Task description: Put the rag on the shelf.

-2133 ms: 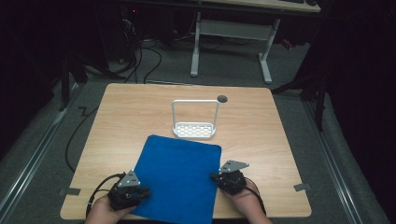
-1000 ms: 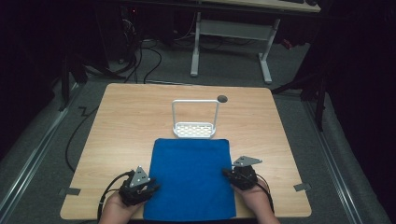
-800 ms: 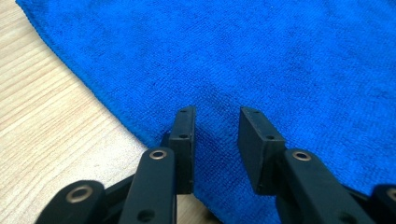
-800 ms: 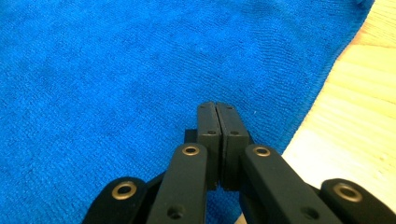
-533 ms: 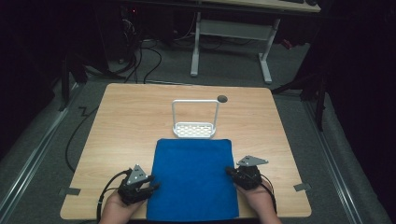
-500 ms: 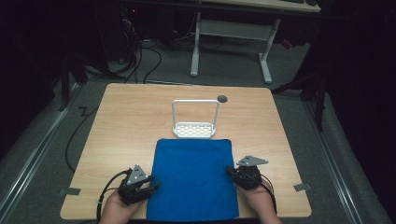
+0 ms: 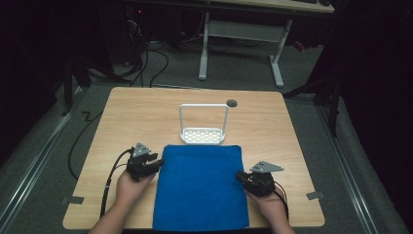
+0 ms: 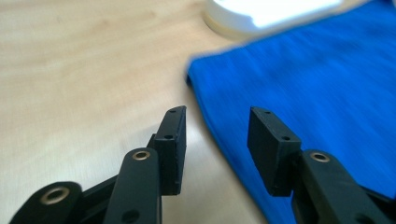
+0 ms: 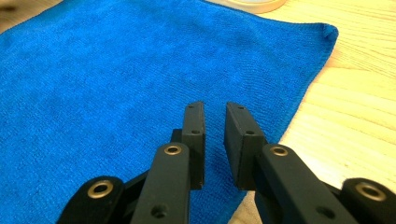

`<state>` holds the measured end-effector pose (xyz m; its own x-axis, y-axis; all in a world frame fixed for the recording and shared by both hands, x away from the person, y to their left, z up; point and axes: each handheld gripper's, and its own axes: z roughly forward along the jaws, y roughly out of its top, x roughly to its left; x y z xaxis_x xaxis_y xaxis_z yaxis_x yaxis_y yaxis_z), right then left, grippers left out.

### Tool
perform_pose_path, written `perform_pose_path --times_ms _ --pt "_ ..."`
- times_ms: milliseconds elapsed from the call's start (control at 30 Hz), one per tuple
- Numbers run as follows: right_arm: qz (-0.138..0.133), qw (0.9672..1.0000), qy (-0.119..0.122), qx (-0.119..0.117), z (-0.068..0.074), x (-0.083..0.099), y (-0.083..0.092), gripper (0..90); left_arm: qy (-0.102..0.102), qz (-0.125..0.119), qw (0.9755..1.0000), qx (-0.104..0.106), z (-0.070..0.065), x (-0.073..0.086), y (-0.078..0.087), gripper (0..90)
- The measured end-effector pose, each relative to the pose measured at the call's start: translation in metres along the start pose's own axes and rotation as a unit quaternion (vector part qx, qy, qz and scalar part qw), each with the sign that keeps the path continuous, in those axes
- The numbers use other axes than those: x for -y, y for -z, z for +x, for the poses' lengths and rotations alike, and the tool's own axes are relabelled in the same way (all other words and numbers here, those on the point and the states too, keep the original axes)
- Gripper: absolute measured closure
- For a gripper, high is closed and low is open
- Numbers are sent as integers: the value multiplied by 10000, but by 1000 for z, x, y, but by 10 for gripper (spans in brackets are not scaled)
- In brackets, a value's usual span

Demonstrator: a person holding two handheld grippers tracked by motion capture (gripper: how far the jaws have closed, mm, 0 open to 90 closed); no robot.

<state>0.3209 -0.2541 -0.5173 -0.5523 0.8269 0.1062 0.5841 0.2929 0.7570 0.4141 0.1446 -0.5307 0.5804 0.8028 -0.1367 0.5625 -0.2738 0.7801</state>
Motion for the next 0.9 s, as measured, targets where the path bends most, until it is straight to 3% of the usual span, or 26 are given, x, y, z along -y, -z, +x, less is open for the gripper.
perform_pose_path --times_ms 233,367,533,633,733,900 --pt "-8 10000 39 -9 -1 1 0 788 92 11 10000 -18 4 -25 -22 585" --pt "-51 10000 -10 13 -3 1 1 765 144 200 9997 -74 4 -23 -32 618" --pt "-118 9998 -54 155 -5 0 -1 689 94 135 9996 -215 2 -21 -33 666" --pt "-168 9994 -19 288 -4 -1 -2 650 198 112 9995 -206 4 -21 -34 719" --pt "-177 9990 -69 405 -4 -3 -4 597 113 146 9997 -189 3 -21 -33 778" --pt "-250 9967 -199 743 -10 -16 -13 601 68 144 9998 -147 2 -21 -34 850"
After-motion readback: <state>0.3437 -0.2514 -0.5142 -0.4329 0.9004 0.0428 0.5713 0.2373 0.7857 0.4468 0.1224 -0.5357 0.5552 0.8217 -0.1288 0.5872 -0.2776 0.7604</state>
